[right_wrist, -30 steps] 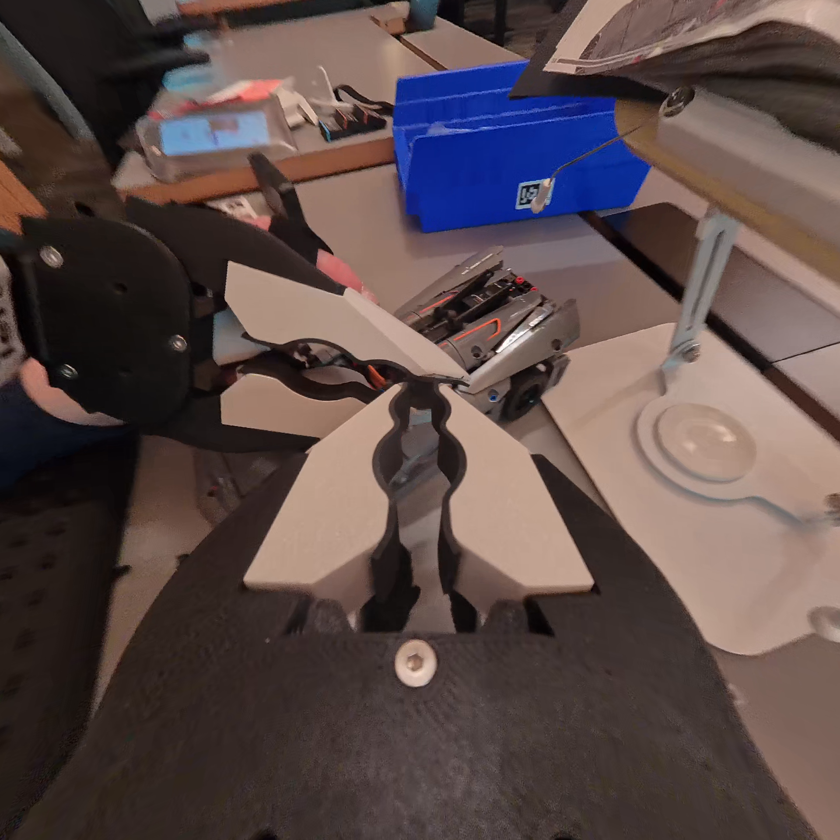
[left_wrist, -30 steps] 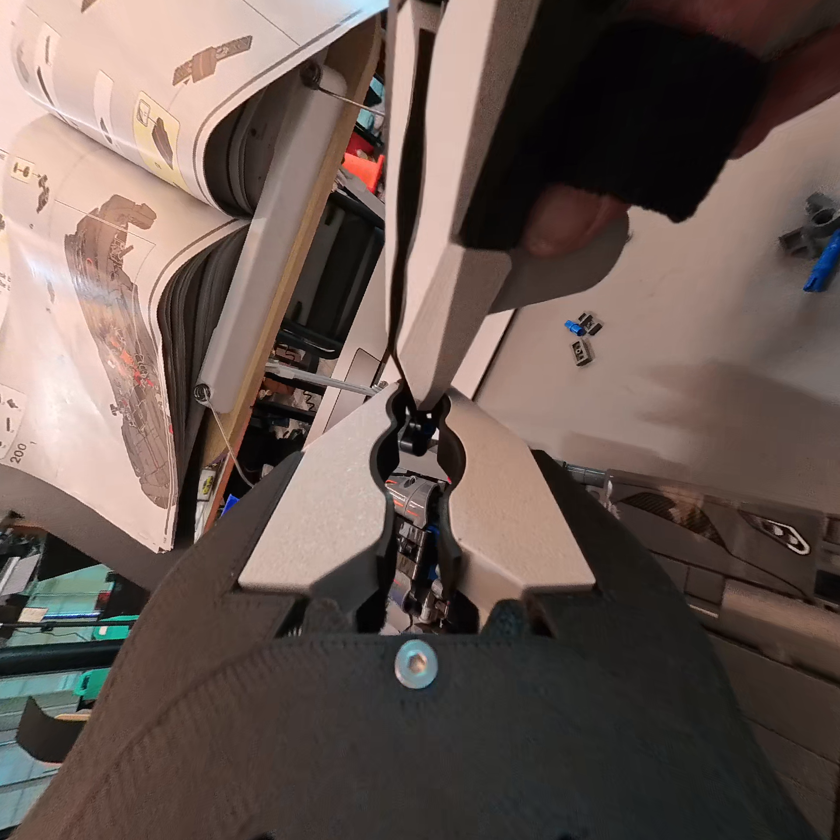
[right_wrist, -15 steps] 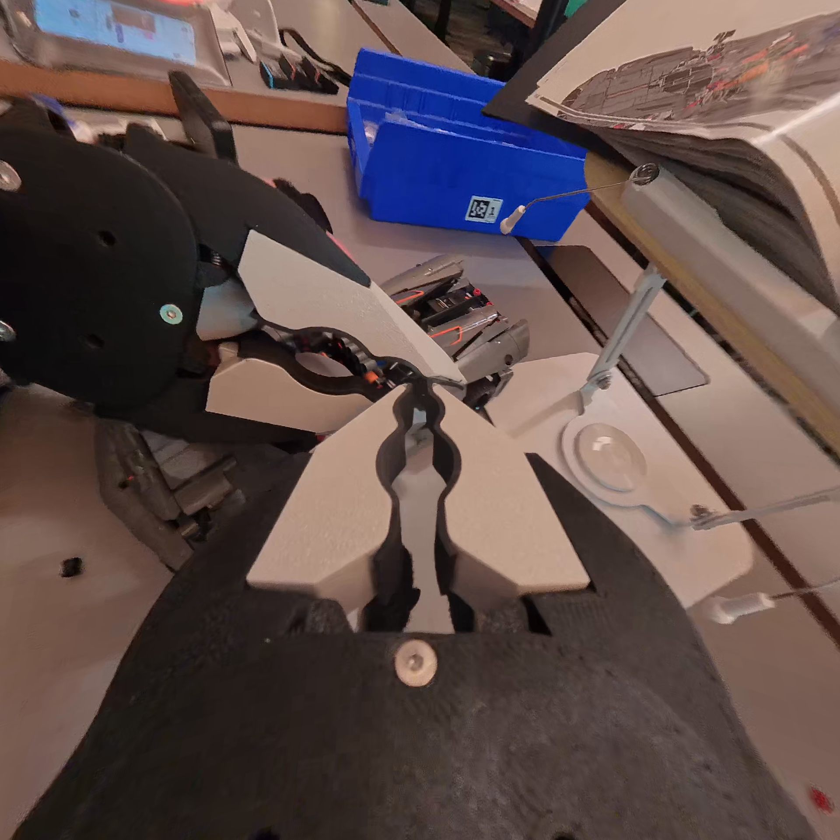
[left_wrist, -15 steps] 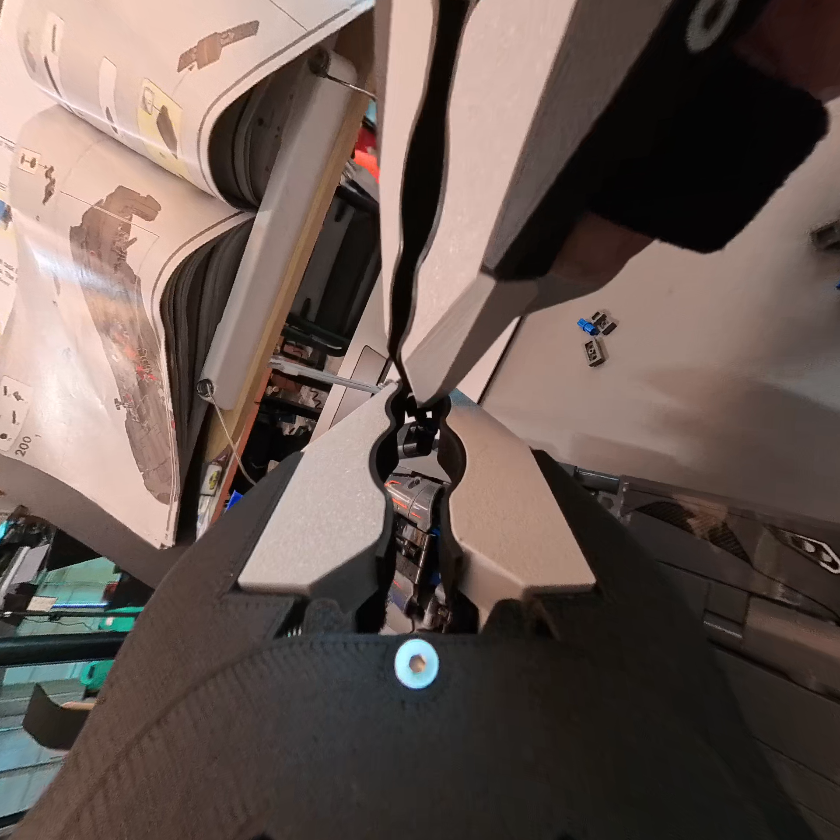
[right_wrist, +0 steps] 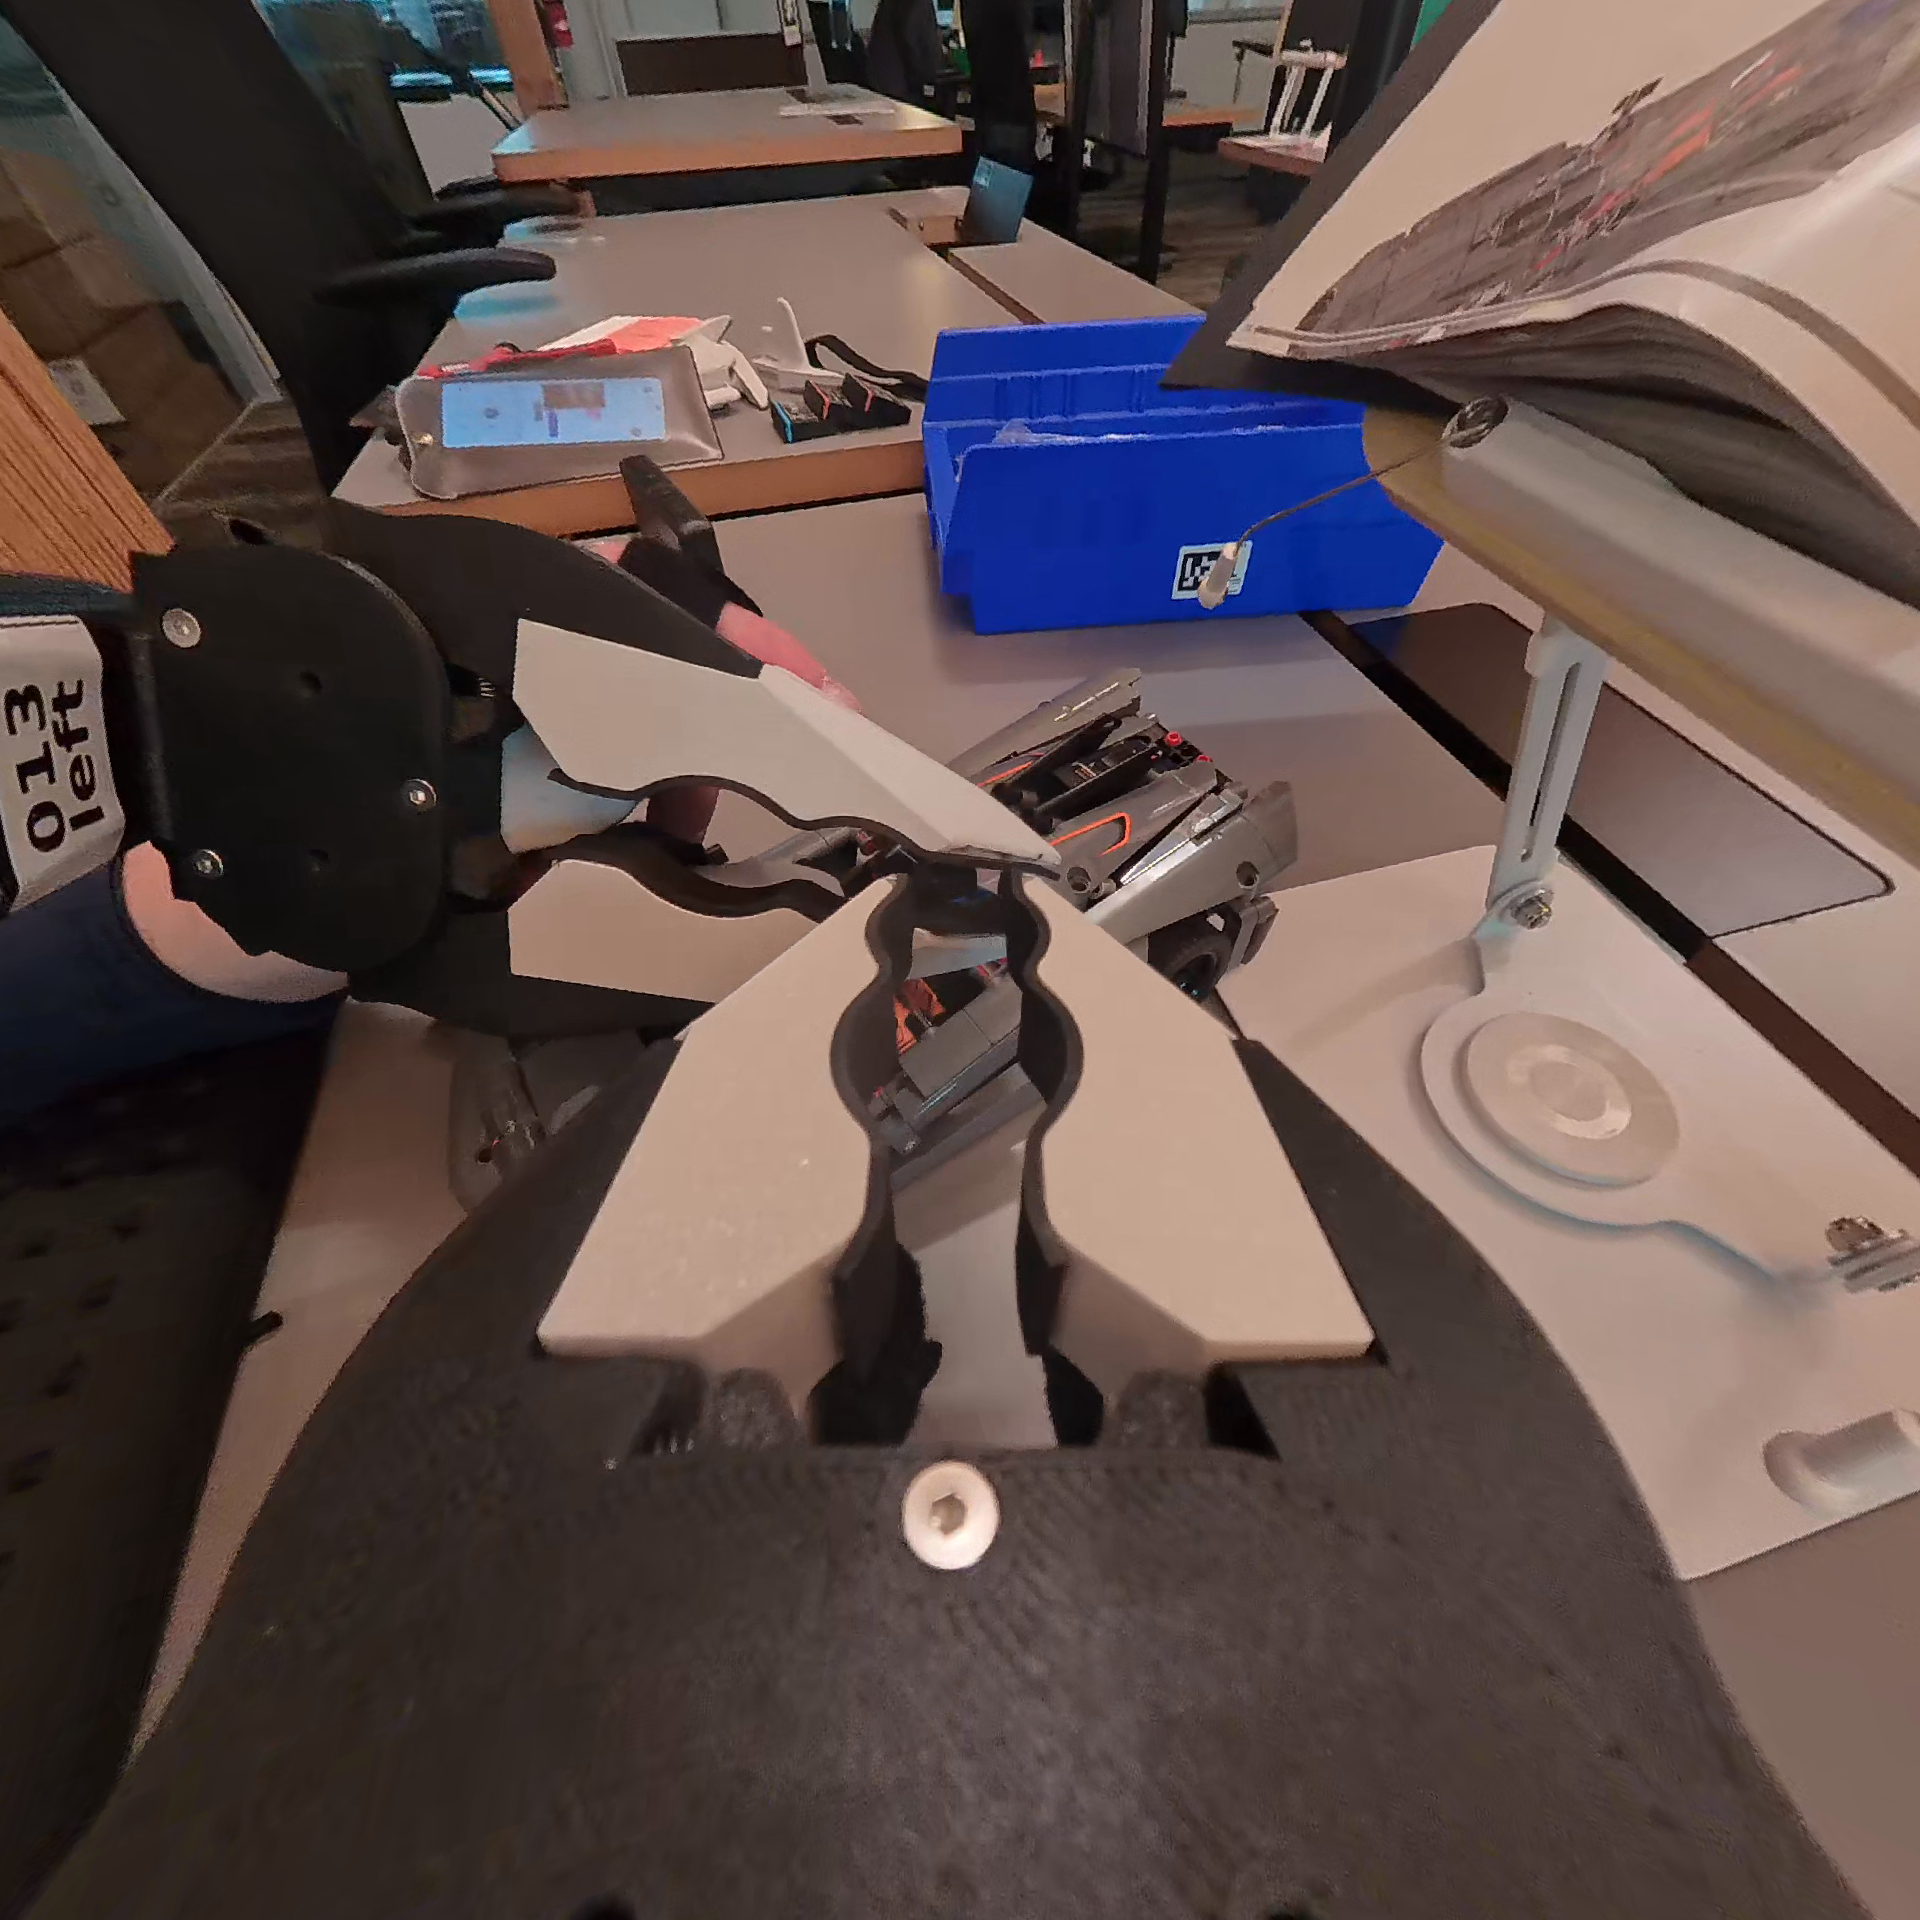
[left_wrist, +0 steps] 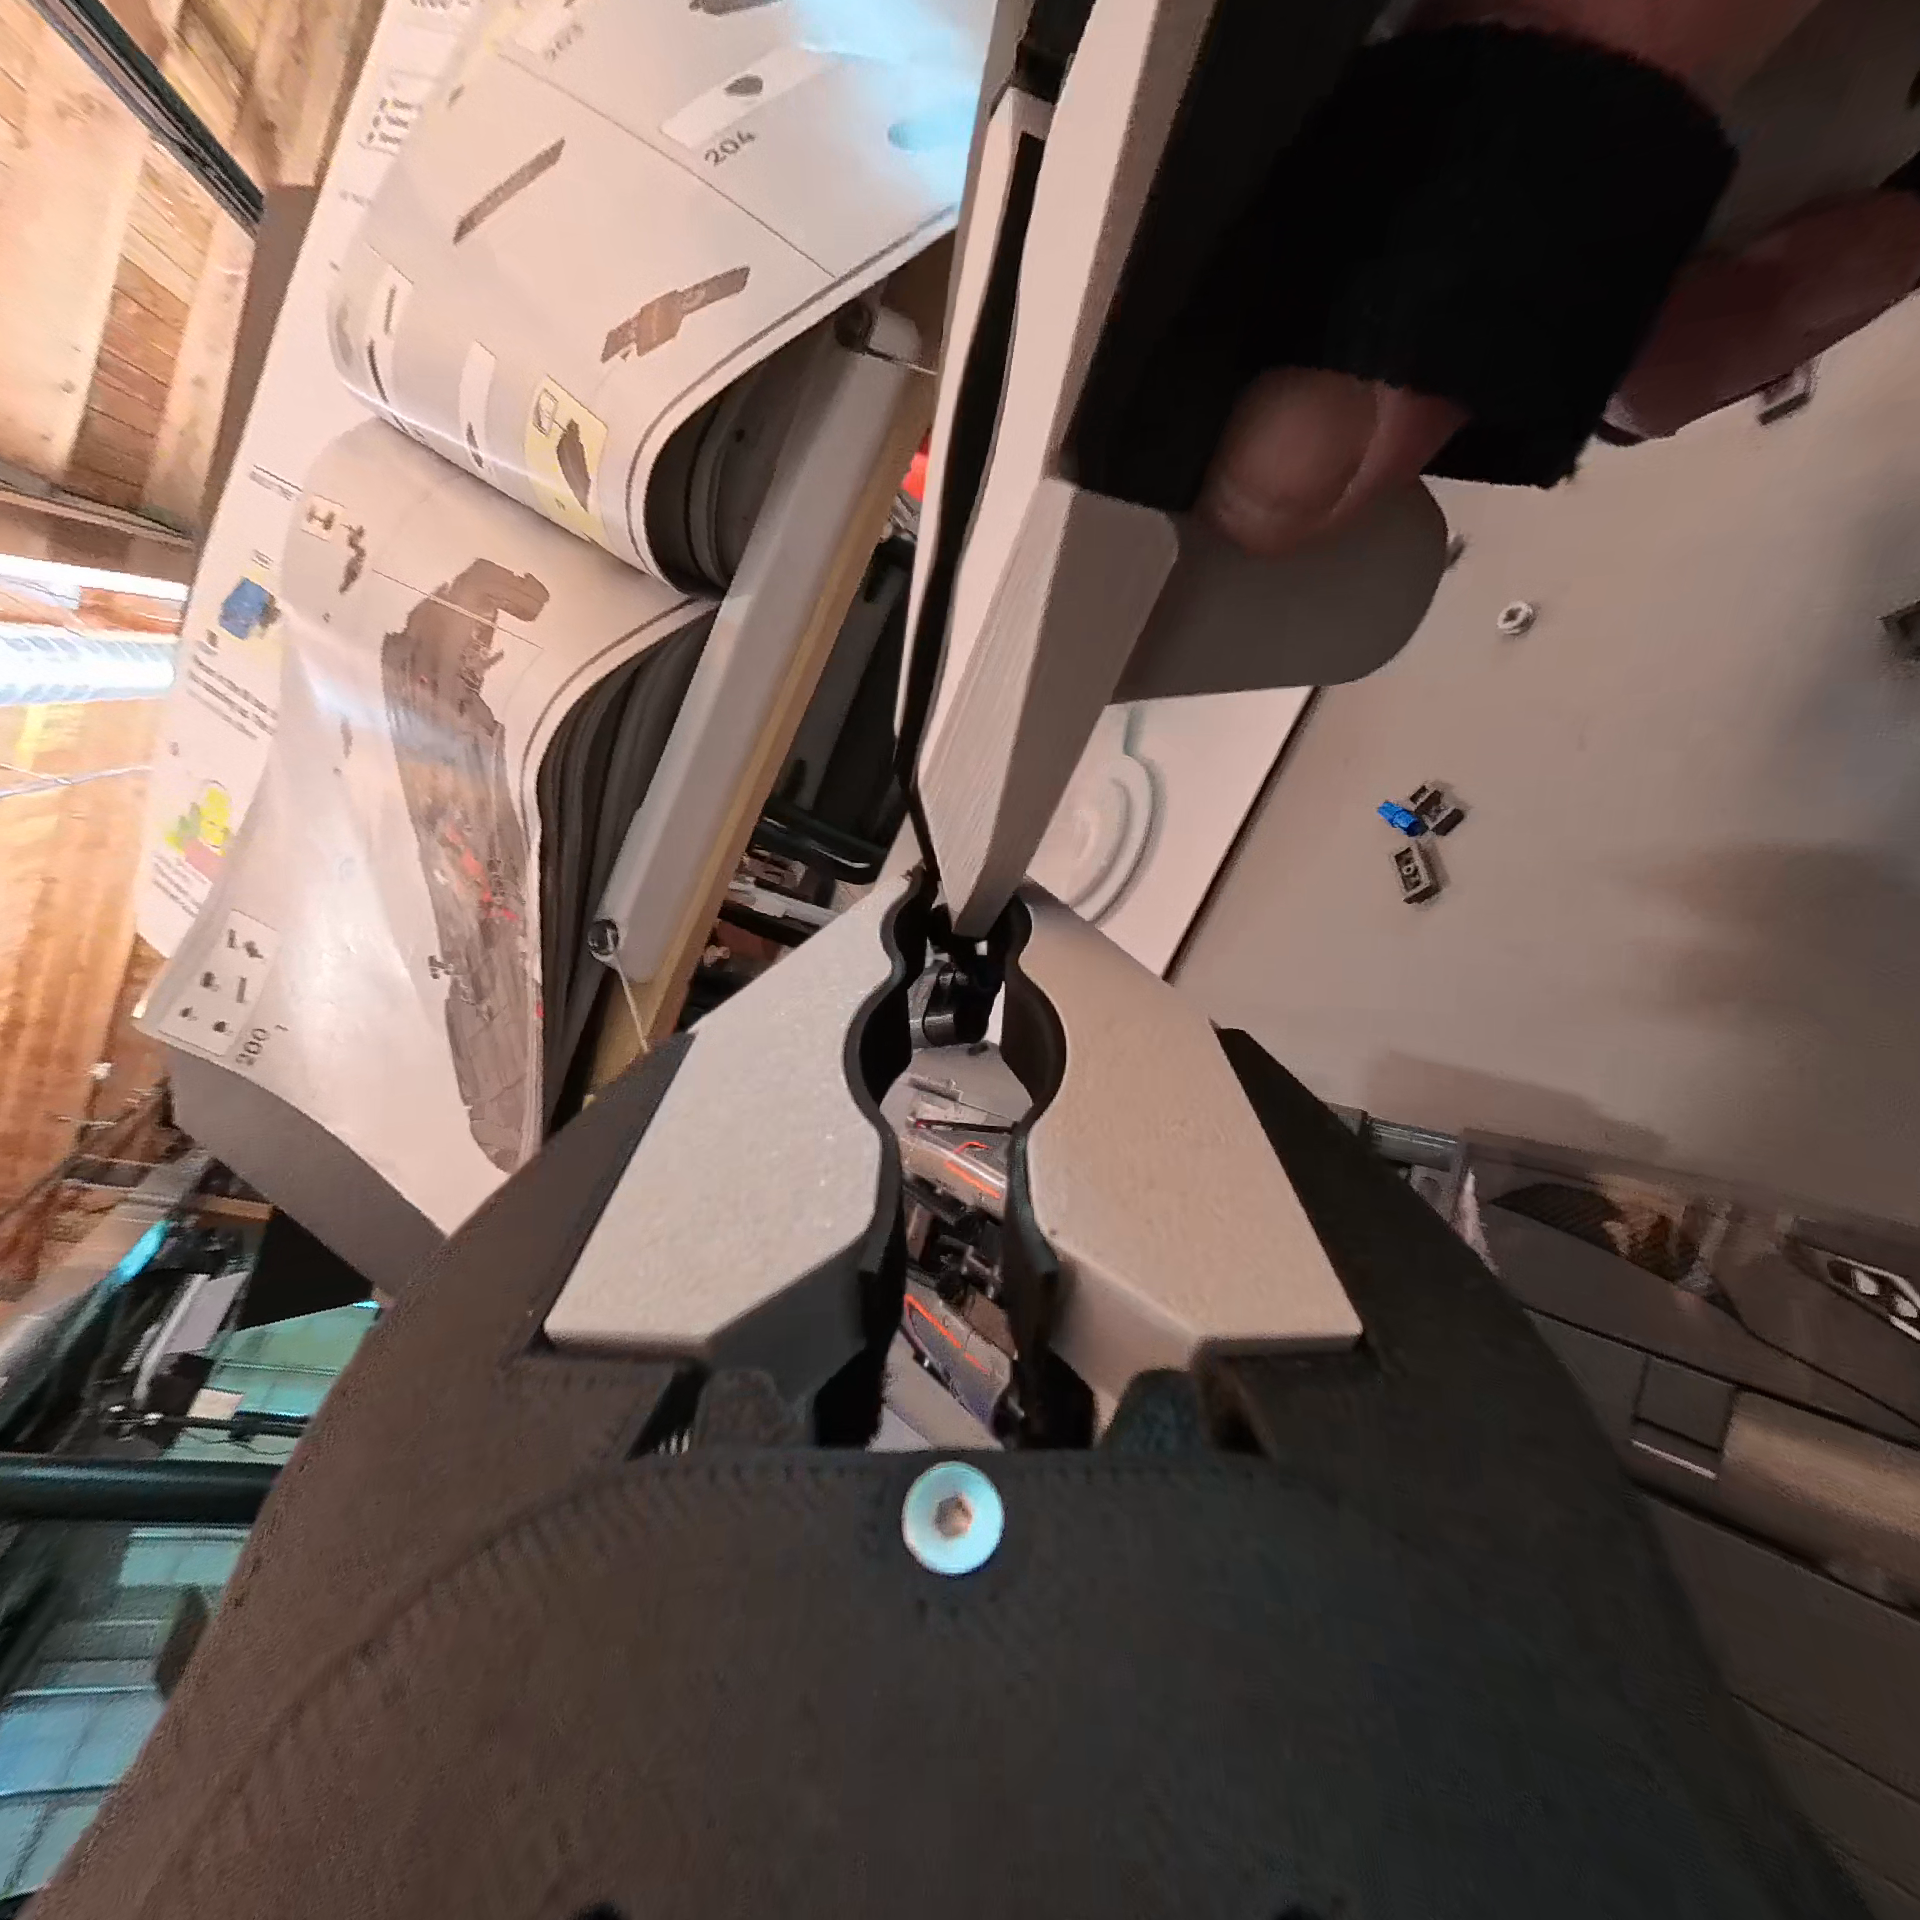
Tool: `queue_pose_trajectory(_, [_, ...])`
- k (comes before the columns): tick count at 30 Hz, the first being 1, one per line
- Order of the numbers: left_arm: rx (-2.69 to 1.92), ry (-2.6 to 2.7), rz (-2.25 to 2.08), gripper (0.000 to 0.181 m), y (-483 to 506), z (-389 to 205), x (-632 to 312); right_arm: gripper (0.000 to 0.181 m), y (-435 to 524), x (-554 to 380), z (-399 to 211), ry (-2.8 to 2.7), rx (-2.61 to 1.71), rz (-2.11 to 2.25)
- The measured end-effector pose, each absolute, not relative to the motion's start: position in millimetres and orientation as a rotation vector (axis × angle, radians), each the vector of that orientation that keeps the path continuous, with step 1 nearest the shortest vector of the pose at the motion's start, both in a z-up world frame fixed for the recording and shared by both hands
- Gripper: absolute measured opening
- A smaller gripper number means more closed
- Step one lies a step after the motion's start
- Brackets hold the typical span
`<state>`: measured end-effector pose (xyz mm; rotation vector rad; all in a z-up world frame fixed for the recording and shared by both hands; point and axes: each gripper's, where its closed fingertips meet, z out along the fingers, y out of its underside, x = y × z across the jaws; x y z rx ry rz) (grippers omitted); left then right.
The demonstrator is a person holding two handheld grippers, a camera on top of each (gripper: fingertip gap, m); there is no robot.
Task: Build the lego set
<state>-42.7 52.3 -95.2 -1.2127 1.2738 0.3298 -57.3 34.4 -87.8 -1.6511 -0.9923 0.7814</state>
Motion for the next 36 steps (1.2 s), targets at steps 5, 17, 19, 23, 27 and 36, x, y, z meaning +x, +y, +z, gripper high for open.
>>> queue_pose_trajectory(5, [-1.163, 1.257, 0.366, 0.008, 48, -86, -41, 0.021, 33, -52, -79, -0.969, -1.607, 0.846])
queue_pose_trajectory(17, [-1.138, 1.304, 0.386, 0.007, 42, -88, -38, 0.018, 25, -57, -83, -0.976, -1.638, 1.081])
queue_pose_trajectory(19, [-1.137, 1.309, 0.382, 0.007, 41, -88, -38, 0.016, 23, -57, -83, -0.969, -1.64, 1.137])
queue_pose_trajectory(23, [-1.143, 1.318, 0.367, 0.007, 40, -89, -37, 0.016, 22, -57, -84, -0.974, -1.616, 1.173])
queue_pose_trajectory(27, [-1.144, 1.327, 0.363, 0.008, 39, -91, -36, 0.011, 23, -57, -86, -0.972, -1.62, 1.182])
queue_pose_trajectory(36, [-1.153, 1.331, 0.343, 0.009, 40, -92, -34, 0.008, 26, -54, -87, -0.961, -1.625, 1.178])
